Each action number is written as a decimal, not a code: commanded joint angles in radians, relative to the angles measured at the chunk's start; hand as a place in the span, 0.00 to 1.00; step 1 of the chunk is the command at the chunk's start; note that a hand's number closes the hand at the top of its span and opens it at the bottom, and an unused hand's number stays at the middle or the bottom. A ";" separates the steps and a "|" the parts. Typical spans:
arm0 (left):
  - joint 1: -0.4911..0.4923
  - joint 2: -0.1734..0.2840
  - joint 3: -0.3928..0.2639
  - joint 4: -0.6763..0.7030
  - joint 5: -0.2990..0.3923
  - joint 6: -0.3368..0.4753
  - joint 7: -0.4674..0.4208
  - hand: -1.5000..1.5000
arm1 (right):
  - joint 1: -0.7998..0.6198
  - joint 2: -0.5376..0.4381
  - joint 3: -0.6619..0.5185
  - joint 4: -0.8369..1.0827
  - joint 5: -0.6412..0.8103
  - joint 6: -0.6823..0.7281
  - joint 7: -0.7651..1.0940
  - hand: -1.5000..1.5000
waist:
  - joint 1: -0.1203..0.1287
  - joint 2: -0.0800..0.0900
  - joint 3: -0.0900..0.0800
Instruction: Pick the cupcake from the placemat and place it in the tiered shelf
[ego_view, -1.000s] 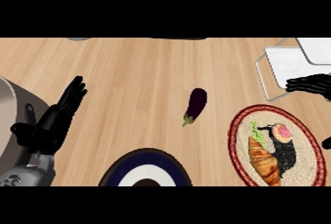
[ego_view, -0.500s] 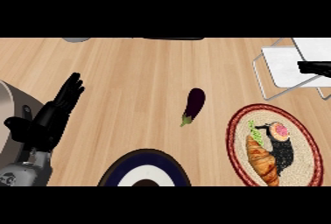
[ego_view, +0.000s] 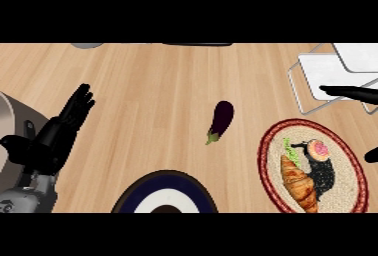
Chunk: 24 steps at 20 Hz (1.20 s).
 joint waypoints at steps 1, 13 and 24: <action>-0.023 -0.008 0.010 0.004 -0.004 0.009 0.013 0.50 | 0.001 0.006 0.111 0.025 0.167 0.016 -0.245 0.00 | -0.009 -0.002 -0.002; -0.032 -0.012 0.040 -0.014 -0.016 -0.002 0.078 0.50 | -0.082 0.081 0.273 0.244 0.366 -0.208 -0.378 0.00 | -0.025 -0.008 -0.004; 0.061 -0.038 0.049 -0.085 -0.057 -0.008 0.060 0.50 | -0.124 0.101 0.354 0.261 0.519 -0.226 -0.319 0.00 | -0.033 -0.012 -0.005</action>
